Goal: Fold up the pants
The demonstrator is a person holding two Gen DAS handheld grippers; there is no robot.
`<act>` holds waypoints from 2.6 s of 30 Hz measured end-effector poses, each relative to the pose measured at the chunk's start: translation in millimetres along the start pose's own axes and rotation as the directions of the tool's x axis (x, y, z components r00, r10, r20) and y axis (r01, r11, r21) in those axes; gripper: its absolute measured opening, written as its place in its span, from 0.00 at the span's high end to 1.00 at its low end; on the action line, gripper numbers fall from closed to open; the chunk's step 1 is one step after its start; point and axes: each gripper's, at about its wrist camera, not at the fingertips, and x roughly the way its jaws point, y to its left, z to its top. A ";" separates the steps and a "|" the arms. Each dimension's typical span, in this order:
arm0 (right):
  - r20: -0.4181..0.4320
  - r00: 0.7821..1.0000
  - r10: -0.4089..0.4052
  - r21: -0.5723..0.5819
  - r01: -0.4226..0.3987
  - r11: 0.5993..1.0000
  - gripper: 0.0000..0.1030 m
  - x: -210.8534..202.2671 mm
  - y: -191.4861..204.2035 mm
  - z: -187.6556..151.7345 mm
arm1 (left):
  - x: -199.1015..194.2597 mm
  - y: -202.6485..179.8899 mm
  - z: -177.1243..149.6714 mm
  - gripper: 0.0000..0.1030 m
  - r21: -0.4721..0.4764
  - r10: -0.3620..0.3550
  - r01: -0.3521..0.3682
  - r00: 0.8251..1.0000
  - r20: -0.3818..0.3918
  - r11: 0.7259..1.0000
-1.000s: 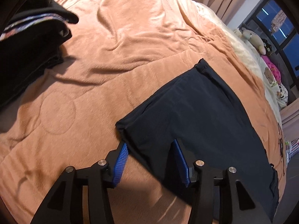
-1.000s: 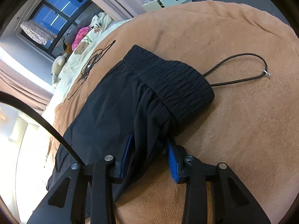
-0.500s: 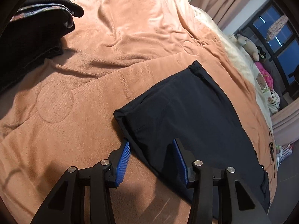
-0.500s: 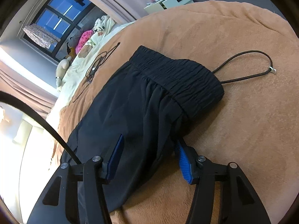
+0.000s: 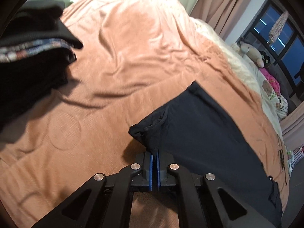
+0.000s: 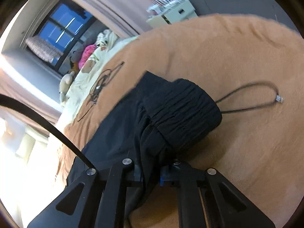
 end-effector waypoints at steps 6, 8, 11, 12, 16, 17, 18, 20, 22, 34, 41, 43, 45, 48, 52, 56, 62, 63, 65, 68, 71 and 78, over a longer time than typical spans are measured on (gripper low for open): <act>0.031 0.999 0.019 -0.071 -0.017 0.997 0.94 -30.5 29.6 0.8 | -28.5 -5.0 14.5 0.98 0.004 -0.020 0.020 0.999 0.027 1.000; 0.022 0.999 0.028 -0.077 -0.026 0.997 0.94 -39.6 30.7 -0.3 | -39.1 -3.7 14.9 0.98 0.010 -0.026 0.026 0.999 0.032 1.000; 0.010 1.000 0.027 -0.079 -0.026 0.997 0.94 -54.5 26.5 -3.9 | -54.4 3.4 14.2 0.98 0.004 -0.034 0.033 0.999 0.031 0.999; 0.004 1.000 0.027 -0.083 -0.026 0.996 0.94 -58.8 24.3 -4.6 | -60.7 7.3 13.0 0.98 0.002 -0.038 0.038 0.999 0.030 0.999; -0.028 0.999 0.015 -0.093 -0.017 0.996 0.94 -80.5 11.8 -13.0 | -78.0 19.7 5.3 0.98 -0.005 -0.045 0.045 0.999 0.018 0.999; -0.031 0.999 0.016 -0.090 -0.018 0.996 0.94 -82.6 12.9 -4.0 | -83.8 24.0 2.0 0.98 -0.007 -0.046 0.046 0.999 0.014 0.999; -0.033 0.999 0.015 -0.091 -0.018 0.996 0.94 -90.3 10.6 -2.8 | -89.0 27.6 -1.5 0.98 -0.007 -0.047 0.047 0.999 0.012 0.999; -0.034 0.999 0.006 -0.092 -0.009 0.996 0.94 -99.6 6.9 -0.2 | -98.4 35.0 -8.6 0.98 -0.007 -0.051 0.051 0.999 0.009 0.999; -0.033 0.999 0.008 -0.087 -0.011 0.996 0.94 -108.4 4.7 1.7 | -107.0 41.7 -16.3 0.98 -0.014 -0.055 0.056 0.998 0.005 0.998; -0.016 1.000 0.009 -0.075 -0.011 0.997 0.94 -157.6 -26.7 -11.8 | -142.7 75.4 -59.2 0.98 -0.033 -0.085 0.084 0.996 -0.022 0.996; -0.017 1.000 -0.009 -0.060 0.008 0.998 0.94 -178.8 -42.5 -25.9 | -150.7 88.5 -74.2 0.98 -0.036 -0.102 0.101 0.994 -0.045 0.994; -0.016 1.000 -0.013 -0.059 0.012 0.998 0.94 -180.9 -45.0 -27.2 | -150.0 90.4 -75.7 0.98 -0.032 -0.102 0.100 0.994 -0.047 0.994; -0.022 0.999 -0.027 -0.070 0.026 0.997 0.93 -175.9 -44.9 -28.2 | -144.0 90.7 -77.7 0.98 -0.024 -0.091 0.090 0.994 -0.055 0.996; -0.041 0.998 -0.053 -0.048 0.052 0.998 0.86 -166.8 -49.9 -31.1 | -125.2 92.7 -82.9 0.97 -0.028 -0.072 0.069 0.992 -0.102 0.997; -0.106 0.988 -0.112 -0.016 0.111 0.994 0.61 -150.6 -52.3 -38.6 | -103.1 97.9 -97.7 0.93 -0.035 -0.050 0.044 0.982 -0.183 0.998; -0.117 0.985 -0.129 -0.029 0.127 0.992 0.46 -153.9 -47.7 -47.3 | -99.5 104.2 -107.8 0.74 -0.044 -0.074 0.067 0.976 -0.207 0.997; -0.092 0.984 -0.150 -0.033 0.148 0.988 0.36 -180.4 -39.1 -59.2 | -103.9 111.1 -122.0 0.68 -0.085 -0.166 0.151 0.961 -0.221 0.985; -0.085 0.984 -0.154 -0.033 0.152 0.988 0.36 -185.2 -39.6 -63.0 | -104.0 110.6 -123.8 0.68 -0.089 -0.178 0.162 0.958 -0.223 0.983; -0.066 0.984 -0.163 -0.048 0.160 0.986 0.36 -194.3 -32.7 -68.2 | -104.7 110.1 -126.5 0.68 -0.097 -0.205 0.187 0.953 -0.225 0.978; -0.027 0.983 -0.180 -0.109 0.176 0.978 0.36 -210.3 -9.6 -79.4 | -103.8 109.8 -128.4 0.56 -0.107 -0.231 0.212 0.948 -0.218 0.971; -0.020 0.989 -0.146 -0.168 0.141 0.976 0.36 -218.6 19.8 -85.6 | -101.3 106.8 -127.2 0.52 -0.105 -0.241 0.224 0.949 -0.204 0.969; -0.028 0.999 -0.035 -0.297 0.025 0.955 0.36 -228.8 105.4 -86.9 | -92.0 106.3 -120.4 0.51 -0.117 -0.253 0.234 0.949 -0.190 0.965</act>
